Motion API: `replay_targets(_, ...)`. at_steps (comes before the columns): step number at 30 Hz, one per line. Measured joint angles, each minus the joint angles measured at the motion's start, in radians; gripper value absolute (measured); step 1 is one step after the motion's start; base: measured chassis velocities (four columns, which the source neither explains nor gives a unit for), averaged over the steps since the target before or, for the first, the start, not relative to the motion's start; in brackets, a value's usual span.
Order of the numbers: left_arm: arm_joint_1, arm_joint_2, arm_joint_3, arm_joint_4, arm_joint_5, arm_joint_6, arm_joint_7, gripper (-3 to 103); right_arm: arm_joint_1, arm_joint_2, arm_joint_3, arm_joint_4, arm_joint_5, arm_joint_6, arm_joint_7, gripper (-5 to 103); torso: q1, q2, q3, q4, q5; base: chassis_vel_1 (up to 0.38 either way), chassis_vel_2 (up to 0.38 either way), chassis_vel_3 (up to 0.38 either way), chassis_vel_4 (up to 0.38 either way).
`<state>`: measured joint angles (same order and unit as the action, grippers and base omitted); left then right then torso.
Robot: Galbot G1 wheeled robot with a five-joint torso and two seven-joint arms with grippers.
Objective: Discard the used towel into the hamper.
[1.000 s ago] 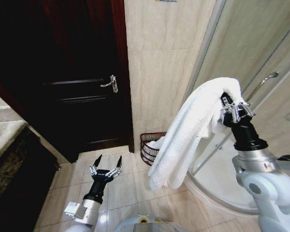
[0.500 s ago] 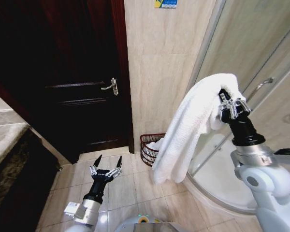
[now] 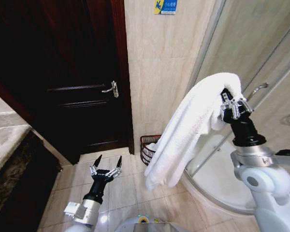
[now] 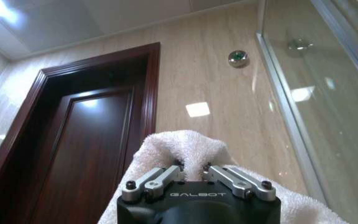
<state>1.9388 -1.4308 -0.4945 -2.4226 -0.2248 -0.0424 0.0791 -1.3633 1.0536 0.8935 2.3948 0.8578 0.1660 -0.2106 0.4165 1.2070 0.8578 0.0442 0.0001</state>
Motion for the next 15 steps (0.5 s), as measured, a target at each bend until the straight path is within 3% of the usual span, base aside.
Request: replay_targets(15,0.000,0.000,0.000,0.000,0.000,0.000,0.000,100,0.014,0.027,-0.033,-0.010,-0.026,0.004,-0.003,8,0.035,0.076,0.041,0.0000,-0.0001,0.000,0.000,0.000,0.000)
